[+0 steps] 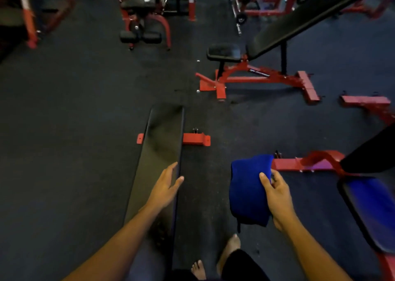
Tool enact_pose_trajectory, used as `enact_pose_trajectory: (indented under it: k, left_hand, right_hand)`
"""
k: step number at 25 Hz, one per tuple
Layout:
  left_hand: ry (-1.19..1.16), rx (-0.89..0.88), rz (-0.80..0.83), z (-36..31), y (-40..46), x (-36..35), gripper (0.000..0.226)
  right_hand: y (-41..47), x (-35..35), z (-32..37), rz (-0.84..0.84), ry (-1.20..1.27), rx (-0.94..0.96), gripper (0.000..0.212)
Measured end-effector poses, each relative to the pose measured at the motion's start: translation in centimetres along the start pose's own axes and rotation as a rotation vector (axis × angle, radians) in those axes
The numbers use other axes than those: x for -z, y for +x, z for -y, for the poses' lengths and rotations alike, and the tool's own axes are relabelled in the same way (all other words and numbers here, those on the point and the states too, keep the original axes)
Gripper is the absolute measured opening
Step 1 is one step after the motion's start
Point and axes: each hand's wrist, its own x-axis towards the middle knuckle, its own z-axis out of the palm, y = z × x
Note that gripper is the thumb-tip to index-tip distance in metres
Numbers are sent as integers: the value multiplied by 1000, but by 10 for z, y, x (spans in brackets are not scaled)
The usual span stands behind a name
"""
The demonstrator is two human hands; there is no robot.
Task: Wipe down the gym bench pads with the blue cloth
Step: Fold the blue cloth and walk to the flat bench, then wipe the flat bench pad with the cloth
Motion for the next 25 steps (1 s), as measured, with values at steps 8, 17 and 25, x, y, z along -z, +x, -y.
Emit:
enact_pose_trajectory:
  k: [8,17,25]
  left_hand:
    - [115,210,-38,32,135,20,74]
    - [136,345,-229,82,298,46,73]
    - [186,534,-172,118,429,80,79]
  right_hand:
    - [217,-68,67,197,-77,24,9]
    - [431,-205,154,448,-484,105,22]
    - [592,-327,216,590,-865,248,23]
